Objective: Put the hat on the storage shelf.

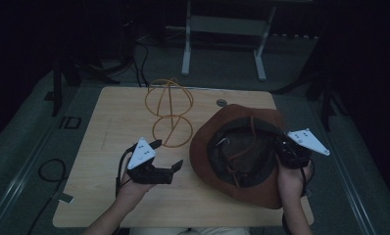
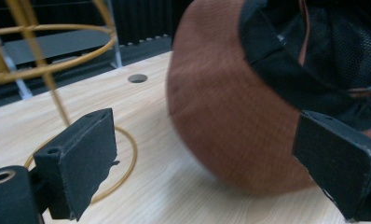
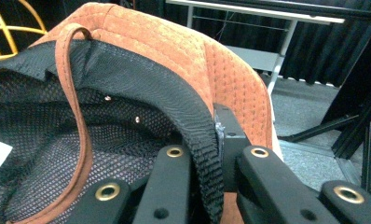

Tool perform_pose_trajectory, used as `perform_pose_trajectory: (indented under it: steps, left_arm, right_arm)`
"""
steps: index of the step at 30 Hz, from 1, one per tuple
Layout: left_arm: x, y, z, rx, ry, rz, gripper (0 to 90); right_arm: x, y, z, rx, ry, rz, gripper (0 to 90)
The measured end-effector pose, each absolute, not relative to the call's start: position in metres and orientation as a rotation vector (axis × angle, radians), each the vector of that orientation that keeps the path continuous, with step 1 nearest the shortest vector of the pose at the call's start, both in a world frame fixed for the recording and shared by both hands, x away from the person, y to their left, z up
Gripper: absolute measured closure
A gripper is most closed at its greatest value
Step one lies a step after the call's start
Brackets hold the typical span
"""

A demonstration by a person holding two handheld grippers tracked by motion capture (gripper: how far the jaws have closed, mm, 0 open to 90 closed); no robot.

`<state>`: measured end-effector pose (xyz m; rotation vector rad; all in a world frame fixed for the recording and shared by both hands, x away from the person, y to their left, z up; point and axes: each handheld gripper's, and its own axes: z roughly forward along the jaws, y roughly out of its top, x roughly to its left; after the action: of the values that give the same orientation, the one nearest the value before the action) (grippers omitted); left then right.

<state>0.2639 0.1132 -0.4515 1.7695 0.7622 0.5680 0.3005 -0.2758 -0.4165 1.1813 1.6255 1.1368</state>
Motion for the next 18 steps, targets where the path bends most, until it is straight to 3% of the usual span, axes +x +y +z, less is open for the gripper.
perform_pose_trajectory:
  steps: [10,18]
  left_arm:
    - [0.292,0.071,-0.427,1.805,0.719,0.604,9.4]
    - [0.320,0.043,-0.419,1.825,0.745,0.541,14.7]
  right_arm:
    - [0.300,-0.265,-0.418,1.154,1.645,1.138,85.5]
    - [0.300,-0.255,-0.419,1.126,1.659,1.139,85.5]
